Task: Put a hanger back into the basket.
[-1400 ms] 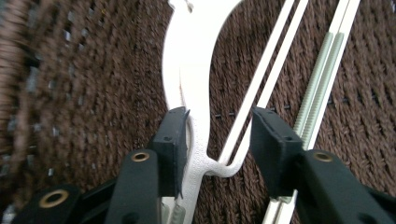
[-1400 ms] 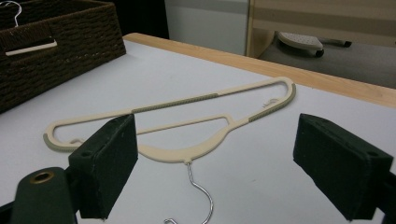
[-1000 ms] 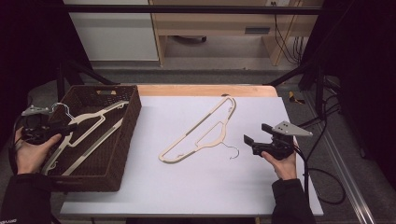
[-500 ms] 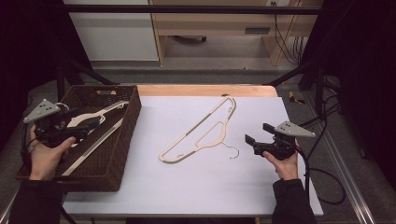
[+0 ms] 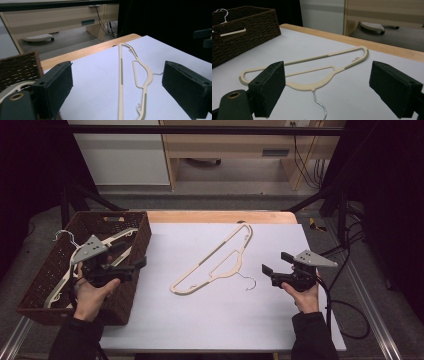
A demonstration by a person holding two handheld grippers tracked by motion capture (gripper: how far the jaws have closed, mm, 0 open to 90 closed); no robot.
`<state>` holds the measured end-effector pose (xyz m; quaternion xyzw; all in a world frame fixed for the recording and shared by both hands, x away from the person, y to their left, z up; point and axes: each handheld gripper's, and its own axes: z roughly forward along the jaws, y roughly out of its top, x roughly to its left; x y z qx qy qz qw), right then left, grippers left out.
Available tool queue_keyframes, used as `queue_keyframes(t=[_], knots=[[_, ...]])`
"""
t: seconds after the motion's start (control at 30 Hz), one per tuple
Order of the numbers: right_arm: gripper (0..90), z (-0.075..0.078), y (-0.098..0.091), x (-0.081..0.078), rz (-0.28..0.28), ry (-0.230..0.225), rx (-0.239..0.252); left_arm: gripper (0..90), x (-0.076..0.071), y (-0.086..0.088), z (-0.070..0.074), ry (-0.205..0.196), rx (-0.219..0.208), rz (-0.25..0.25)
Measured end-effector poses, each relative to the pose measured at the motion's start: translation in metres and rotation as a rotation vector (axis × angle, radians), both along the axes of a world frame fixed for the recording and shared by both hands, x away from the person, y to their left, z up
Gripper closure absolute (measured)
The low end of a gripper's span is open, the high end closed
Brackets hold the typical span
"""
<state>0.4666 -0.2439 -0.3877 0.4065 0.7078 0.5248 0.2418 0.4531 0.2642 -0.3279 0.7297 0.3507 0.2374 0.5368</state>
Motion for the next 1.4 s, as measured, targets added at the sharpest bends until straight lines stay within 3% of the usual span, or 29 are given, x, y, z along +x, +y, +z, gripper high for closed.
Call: queue_keyframes(t=[0.17, 0.6, 0.77, 0.97, 1.07, 1.37, 1.4], knots=[[13.9, -0.001, 0.002, 0.001, 0.006, 0.003, -0.004, 9.8, 0.001, -0.021, -0.011, -0.001, 0.007, -0.031], [16.9, -0.009, 0.01, 0.009, 0.022, 0.029, -0.024, 9.3, 0.006, -0.062, -0.052, 0.069, 0.057, -0.109], [19.3, -0.016, 0.016, 0.015, 0.026, 0.047, -0.039, 8.2, 0.005, -0.068, -0.062, 0.083, 0.092, -0.119], [23.7, -0.027, 0.026, 0.028, 0.042, 0.078, -0.066, 8.9, 0.006, -0.068, -0.072, 0.109, 0.097, -0.131], [27.8, -0.038, 0.039, 0.038, 0.063, 0.111, -0.112, 8.8, 0.006, -0.069, -0.074, 0.113, 0.097, -0.134], [36.9, -0.057, 0.064, 0.055, 0.086, 0.173, -0.177, 8.9, 0.007, -0.071, -0.076, 0.12, 0.108, -0.142], [39.5, -0.065, 0.069, 0.06, 0.082, 0.193, -0.206, 8.8, 0.008, -0.071, -0.077, 0.123, 0.109, -0.141]])
